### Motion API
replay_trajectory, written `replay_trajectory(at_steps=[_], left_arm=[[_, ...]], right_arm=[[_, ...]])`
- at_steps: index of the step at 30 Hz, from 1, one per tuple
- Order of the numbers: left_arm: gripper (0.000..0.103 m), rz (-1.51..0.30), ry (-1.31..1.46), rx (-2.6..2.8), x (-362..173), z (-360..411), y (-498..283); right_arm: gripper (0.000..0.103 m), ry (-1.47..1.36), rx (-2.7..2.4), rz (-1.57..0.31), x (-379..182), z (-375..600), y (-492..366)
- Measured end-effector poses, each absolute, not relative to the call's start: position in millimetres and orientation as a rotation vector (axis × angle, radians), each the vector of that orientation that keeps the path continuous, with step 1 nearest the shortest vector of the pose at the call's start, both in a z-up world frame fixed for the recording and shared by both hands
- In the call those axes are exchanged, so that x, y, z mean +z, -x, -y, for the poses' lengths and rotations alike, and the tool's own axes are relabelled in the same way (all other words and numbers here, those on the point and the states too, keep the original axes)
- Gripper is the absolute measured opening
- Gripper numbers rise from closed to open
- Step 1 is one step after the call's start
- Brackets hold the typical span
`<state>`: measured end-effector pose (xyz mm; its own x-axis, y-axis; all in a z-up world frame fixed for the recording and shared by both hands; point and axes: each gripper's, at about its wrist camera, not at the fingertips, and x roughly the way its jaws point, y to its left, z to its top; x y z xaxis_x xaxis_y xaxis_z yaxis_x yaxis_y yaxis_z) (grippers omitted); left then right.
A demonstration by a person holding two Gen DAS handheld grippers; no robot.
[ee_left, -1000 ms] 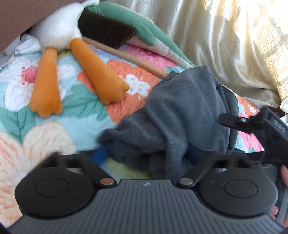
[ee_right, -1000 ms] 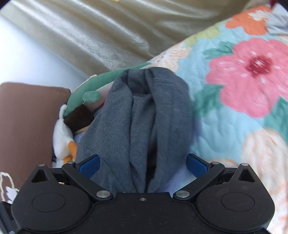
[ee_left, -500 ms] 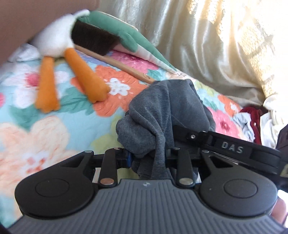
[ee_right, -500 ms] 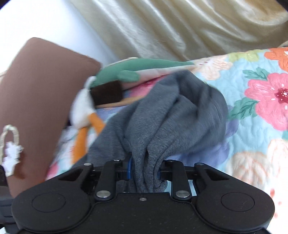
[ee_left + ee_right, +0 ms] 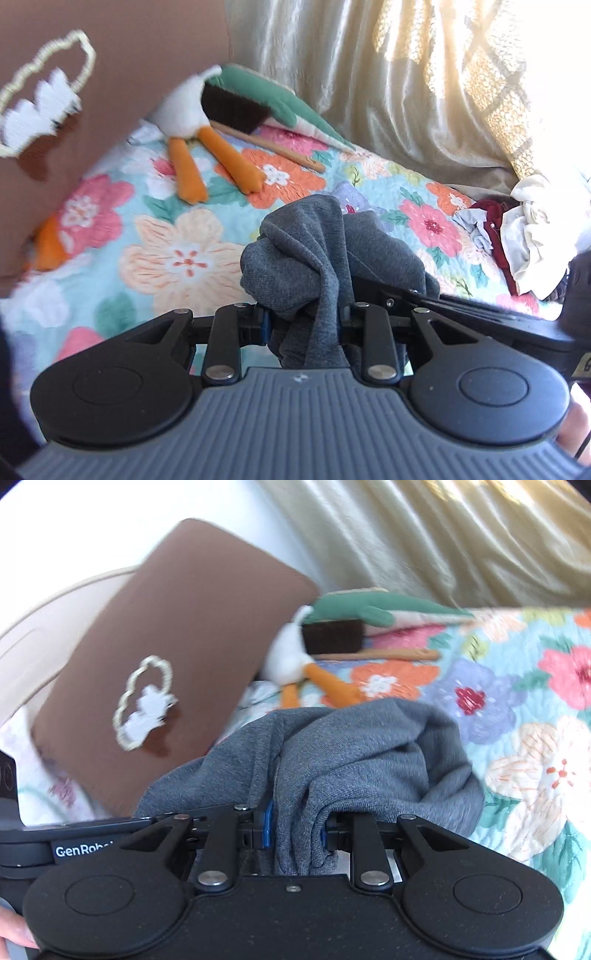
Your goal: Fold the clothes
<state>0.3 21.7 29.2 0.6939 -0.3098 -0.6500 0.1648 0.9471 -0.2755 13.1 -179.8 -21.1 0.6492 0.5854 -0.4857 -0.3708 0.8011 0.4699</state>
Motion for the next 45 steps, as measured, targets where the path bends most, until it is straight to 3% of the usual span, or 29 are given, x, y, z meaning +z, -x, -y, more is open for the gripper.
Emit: replay_trajectory(at_steps=[9, 19, 24, 31, 33, 35, 37, 39, 43, 45], left_arm=[[0.027, -0.726, 0.246, -0.261, 63.4, -61.6, 77.9], [0.030, -0.589, 0.347, -0.275, 96.4, -108.1, 119.6], [0.031, -0.732, 0.400, -0.296, 28.5, -85.4, 56.1], [0.031, -0.979, 0.094, -0.317, -59.5, -6.7, 10.1], [0.031, -1.014, 0.049, -0.320, -67.9, 1.1, 6.3], [0.034, -1.030, -0.042, -0.322, -67.0, 7.4, 4.6], [0.038, -1.059, -0.109, -0.348, -62.9, 11.8, -0.2], [0.039, -1.095, -0.174, -0.385, -56.7, 14.6, -5.2], [0.053, -1.053, -0.364, -0.470, -27.3, 18.9, 6.8], [0.053, -1.025, -0.427, -0.502, -7.0, 14.3, 16.2]], right_arm=[[0.026, -0.056, 0.687, -0.495, 26.7, 147.3, 63.6], [0.026, 0.102, 0.821, -0.445, 103.7, 119.7, 97.8], [0.027, 0.151, 0.670, -0.506, 72.8, 125.3, 67.8], [0.031, -0.102, 0.490, -0.921, -38.8, 168.1, 4.4], [0.038, -0.201, 0.456, -1.020, -57.6, 182.3, -6.2], [0.050, -0.220, 0.429, -1.023, -48.9, 189.3, -3.0], [0.055, -0.182, 0.384, -0.997, -38.4, 192.1, 3.2], [0.057, -0.159, 0.359, -0.964, -30.8, 195.3, 9.2], [0.057, -0.165, 0.368, -0.918, -25.5, 201.7, 12.4], [0.057, -0.165, 0.376, -0.902, -19.6, 203.2, 14.9]])
